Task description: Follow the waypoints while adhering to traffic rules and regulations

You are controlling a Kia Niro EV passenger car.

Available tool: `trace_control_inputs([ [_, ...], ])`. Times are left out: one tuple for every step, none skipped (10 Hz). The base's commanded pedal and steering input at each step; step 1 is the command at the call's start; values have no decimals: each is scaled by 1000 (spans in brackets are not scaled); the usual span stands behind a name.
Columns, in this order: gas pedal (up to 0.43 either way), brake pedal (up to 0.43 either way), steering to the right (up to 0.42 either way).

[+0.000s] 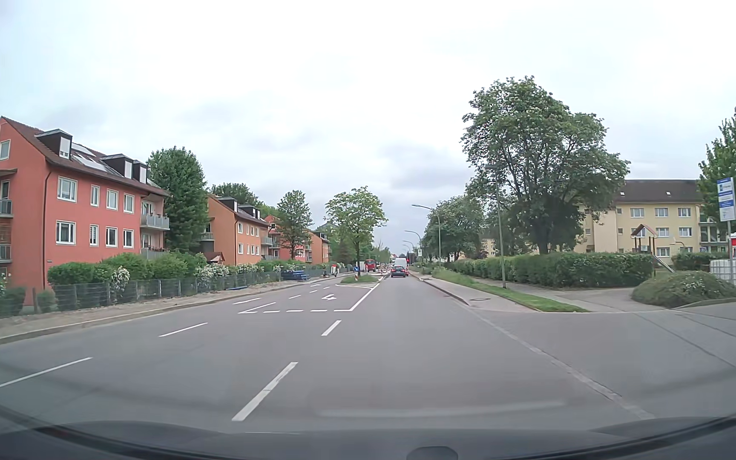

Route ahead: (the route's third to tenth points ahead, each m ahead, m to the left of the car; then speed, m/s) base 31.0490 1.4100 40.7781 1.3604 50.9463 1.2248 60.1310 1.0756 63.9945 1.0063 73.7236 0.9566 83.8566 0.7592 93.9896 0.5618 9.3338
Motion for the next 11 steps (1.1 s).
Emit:
trace_control_inputs([
  [150, 0, 0],
  [150, 0, 0],
  [150, 0, 0],
  [0, 0, 0],
  [0, 0, 0],
  [0, 0, 0],
  [0, 0, 0],
  [0, 0, 0],
  [0, 0, 0],
  [0, 0, 0],
  [0, 0, 0],
])
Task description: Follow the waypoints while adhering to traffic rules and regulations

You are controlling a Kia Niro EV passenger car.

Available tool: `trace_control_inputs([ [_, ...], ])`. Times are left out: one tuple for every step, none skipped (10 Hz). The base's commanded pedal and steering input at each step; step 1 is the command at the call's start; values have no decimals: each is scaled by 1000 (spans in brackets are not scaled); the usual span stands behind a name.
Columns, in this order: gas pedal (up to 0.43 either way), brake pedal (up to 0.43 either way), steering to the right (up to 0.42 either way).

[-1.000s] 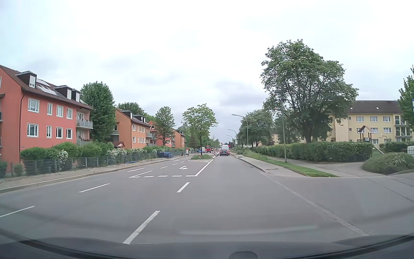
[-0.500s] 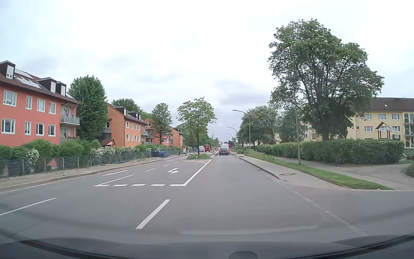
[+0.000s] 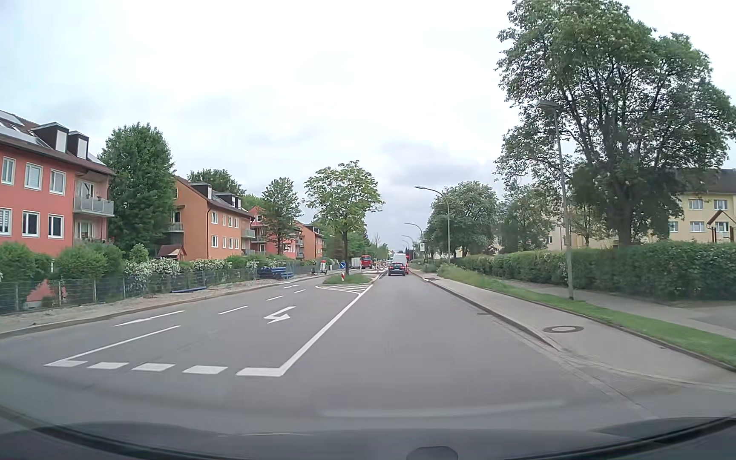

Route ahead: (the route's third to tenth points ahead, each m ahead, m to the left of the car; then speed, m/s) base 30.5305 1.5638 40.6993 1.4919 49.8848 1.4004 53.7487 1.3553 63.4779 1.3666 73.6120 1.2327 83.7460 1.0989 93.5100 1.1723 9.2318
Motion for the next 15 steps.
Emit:
trace_control_inputs([
  [0, 0, 0],
  [0, 0, 0],
  [0, 0, 0],
  [0, 0, 1],
  [0, 0, 2],
  [0, 0, 2],
  [0, 0, 2],
  [0, 0, 2],
  [0, 0, 2],
  [0, 0, 2],
  [0, 0, 2],
  [0, 0, 2],
  [0, 0, 0],
  [0, 18, -3],
  [0, 37, -5],
])
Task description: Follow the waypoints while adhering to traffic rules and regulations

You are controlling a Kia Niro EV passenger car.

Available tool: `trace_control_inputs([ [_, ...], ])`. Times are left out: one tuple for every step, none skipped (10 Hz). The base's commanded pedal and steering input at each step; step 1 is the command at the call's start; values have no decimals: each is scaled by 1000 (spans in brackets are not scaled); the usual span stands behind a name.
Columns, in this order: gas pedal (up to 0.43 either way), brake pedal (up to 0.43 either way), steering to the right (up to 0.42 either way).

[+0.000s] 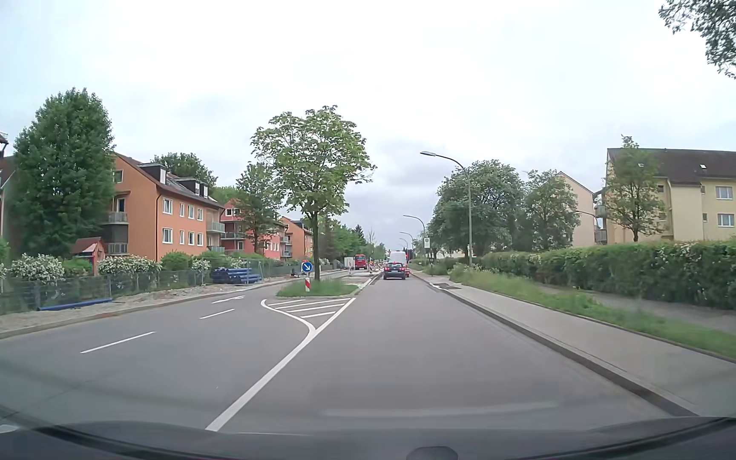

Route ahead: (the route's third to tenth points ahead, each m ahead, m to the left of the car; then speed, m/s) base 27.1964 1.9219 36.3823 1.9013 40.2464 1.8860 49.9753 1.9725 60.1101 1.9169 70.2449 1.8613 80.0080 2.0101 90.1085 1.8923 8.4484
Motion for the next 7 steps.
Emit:
trace_control_inputs([
  [0, 49, -5],
  [0, 55, -4],
  [0, 61, -2],
  [0, 61, -1],
  [0, 67, -1],
  [0, 73, -1],
  [0, 85, -1],
])
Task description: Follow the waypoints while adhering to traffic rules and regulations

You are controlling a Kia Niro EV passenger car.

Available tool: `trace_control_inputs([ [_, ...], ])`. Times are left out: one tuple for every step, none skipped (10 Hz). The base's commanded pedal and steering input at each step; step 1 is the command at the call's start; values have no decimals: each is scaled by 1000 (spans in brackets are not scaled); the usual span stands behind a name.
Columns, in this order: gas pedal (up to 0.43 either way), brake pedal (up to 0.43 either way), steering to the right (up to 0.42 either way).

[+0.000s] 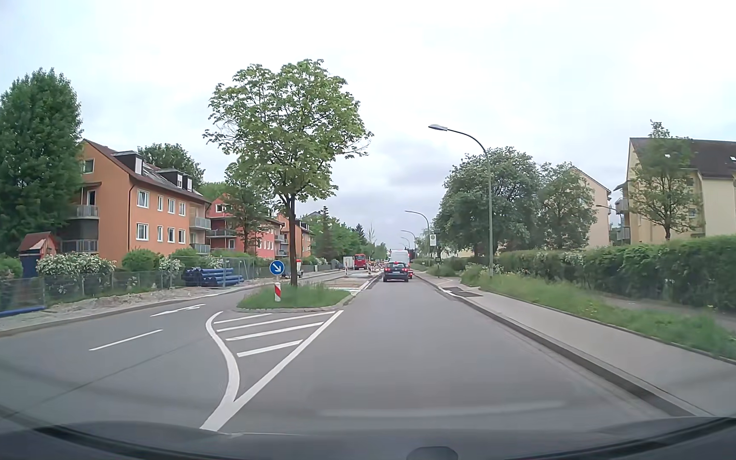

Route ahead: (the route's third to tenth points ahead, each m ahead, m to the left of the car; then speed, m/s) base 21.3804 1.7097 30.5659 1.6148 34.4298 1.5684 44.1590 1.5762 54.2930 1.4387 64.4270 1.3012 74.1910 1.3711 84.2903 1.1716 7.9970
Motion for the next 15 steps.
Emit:
trace_control_inputs([
  [0, 98, -1],
  [0, 98, -1],
  [0, 98, -1],
  [0, 104, -1],
  [0, 110, -1],
  [0, 110, 0],
  [0, 110, -1],
  [0, 116, 0],
  [0, 122, -1],
  [0, 134, 0],
  [0, 140, -1],
  [0, 152, -1],
  [0, 152, 0],
  [0, 159, -1],
  [0, 159, -1],
])
